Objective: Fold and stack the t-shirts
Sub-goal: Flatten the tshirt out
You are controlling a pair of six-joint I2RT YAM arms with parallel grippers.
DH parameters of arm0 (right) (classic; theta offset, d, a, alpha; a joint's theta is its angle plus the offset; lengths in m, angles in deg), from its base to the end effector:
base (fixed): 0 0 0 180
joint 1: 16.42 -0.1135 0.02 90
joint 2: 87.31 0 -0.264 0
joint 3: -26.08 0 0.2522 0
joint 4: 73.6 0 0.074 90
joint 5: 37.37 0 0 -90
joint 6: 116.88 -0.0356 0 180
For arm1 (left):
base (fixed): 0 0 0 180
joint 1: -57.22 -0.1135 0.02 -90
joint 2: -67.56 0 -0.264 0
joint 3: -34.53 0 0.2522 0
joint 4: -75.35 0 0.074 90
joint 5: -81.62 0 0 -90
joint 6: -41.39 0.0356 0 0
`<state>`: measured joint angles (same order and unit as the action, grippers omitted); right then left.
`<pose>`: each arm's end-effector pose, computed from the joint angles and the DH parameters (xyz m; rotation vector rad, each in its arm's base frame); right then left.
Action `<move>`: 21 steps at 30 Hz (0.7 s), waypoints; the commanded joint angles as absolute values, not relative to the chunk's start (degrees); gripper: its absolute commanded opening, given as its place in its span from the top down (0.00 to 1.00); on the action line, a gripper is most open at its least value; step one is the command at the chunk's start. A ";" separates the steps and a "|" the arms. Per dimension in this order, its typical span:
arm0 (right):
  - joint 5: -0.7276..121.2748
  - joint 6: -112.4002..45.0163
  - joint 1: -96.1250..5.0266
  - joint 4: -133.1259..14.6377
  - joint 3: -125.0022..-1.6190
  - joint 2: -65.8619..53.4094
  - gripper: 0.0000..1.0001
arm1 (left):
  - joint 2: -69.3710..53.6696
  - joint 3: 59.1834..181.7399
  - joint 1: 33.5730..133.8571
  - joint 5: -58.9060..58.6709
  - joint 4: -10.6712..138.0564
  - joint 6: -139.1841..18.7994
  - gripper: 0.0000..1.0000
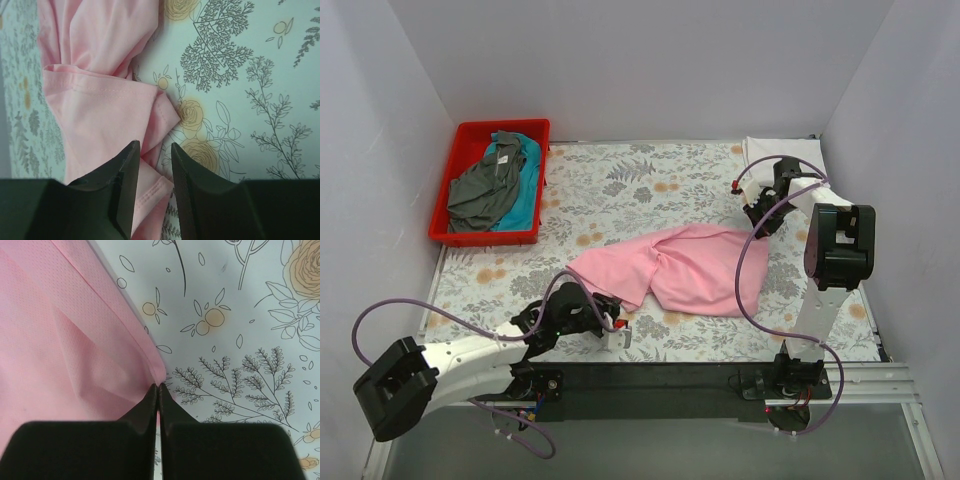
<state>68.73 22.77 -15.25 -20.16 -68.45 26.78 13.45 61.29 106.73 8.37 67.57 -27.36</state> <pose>0.3972 0.0018 0.1666 -1.1819 2.4835 0.1749 0.1075 -0.1418 0.1493 1.4176 1.7045 -0.5957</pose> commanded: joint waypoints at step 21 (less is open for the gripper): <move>69.86 21.90 -14.40 -17.04 -68.80 27.83 0.99 | -0.11 57.96 109.86 0.94 91.73 -20.31 0.68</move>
<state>69.39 22.49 -14.93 -19.31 -68.45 26.82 1.19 58.34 109.57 1.27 87.78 -21.98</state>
